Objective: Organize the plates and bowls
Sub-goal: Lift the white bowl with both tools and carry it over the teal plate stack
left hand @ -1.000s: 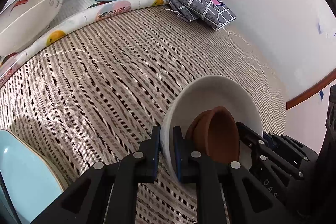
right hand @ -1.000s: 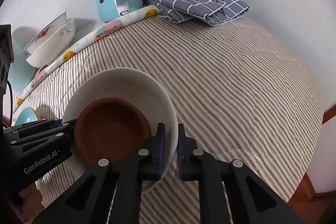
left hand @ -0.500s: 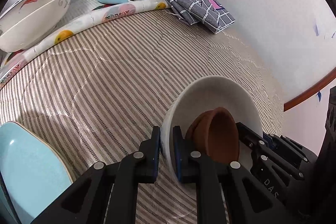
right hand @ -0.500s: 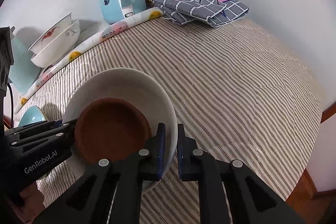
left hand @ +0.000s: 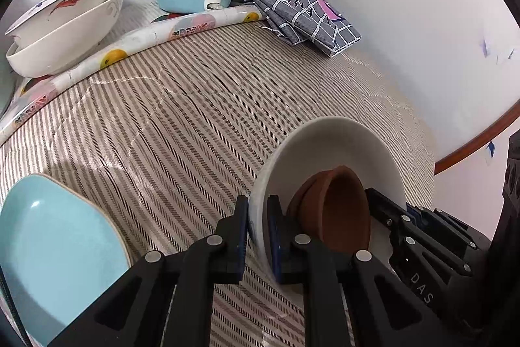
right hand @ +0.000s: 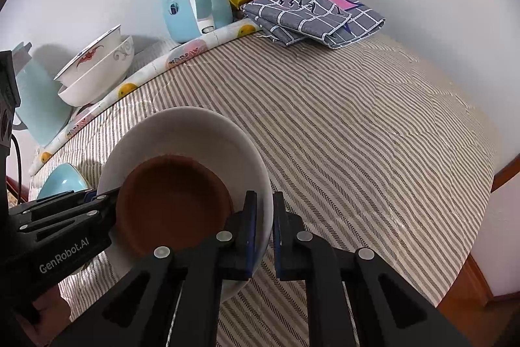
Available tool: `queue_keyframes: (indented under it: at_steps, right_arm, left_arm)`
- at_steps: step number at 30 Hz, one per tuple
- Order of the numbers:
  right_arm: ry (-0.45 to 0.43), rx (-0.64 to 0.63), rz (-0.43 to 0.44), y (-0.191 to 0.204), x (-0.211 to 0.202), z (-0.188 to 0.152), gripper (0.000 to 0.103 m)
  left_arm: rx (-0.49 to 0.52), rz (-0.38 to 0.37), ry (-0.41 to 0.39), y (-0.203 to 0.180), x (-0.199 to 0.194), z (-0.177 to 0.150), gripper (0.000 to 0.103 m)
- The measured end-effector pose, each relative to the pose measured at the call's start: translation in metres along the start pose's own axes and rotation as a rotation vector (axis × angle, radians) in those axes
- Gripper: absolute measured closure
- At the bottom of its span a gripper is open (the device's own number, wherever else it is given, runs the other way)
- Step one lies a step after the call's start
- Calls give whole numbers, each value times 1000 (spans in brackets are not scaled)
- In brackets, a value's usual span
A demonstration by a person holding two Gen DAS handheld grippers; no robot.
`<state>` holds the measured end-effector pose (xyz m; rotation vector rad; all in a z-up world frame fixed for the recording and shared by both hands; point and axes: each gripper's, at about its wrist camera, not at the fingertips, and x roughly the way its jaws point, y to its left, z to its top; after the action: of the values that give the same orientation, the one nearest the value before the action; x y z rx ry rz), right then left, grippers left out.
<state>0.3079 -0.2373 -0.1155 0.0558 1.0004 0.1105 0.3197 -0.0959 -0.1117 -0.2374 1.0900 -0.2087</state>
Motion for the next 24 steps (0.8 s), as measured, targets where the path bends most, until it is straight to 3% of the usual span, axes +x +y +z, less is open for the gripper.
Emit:
queue_keyframes:
  at_steps: [24]
  right_arm:
    - [-43,-31,14,24,-39,-13,95]
  left_arm:
    - [-11,11,-47,9,-45,-19,91]
